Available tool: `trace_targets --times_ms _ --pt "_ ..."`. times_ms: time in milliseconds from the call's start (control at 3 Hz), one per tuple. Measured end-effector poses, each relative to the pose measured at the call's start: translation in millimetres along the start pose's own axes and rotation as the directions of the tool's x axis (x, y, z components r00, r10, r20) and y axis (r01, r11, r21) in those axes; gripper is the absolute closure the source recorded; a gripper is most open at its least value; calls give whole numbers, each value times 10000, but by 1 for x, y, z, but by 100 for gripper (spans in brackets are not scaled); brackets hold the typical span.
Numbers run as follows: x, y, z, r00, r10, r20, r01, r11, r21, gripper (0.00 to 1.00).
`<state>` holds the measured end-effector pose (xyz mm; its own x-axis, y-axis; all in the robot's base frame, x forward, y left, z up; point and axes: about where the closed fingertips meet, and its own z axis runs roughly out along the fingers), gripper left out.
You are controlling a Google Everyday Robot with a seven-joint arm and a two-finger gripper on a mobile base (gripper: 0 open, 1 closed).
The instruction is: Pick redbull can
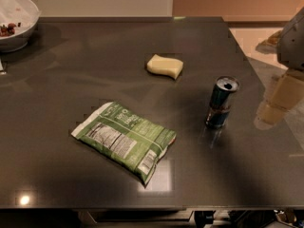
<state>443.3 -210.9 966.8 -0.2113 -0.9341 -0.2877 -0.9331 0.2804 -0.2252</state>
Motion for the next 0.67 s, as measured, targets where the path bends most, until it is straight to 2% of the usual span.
trace_targets --times_ms 333,667 --pt "-2 -3 17 9966 211 798 -207 9998 -52 0" --pt "-6 -7 36 9869 521 1528 -485 9985 -267 0"
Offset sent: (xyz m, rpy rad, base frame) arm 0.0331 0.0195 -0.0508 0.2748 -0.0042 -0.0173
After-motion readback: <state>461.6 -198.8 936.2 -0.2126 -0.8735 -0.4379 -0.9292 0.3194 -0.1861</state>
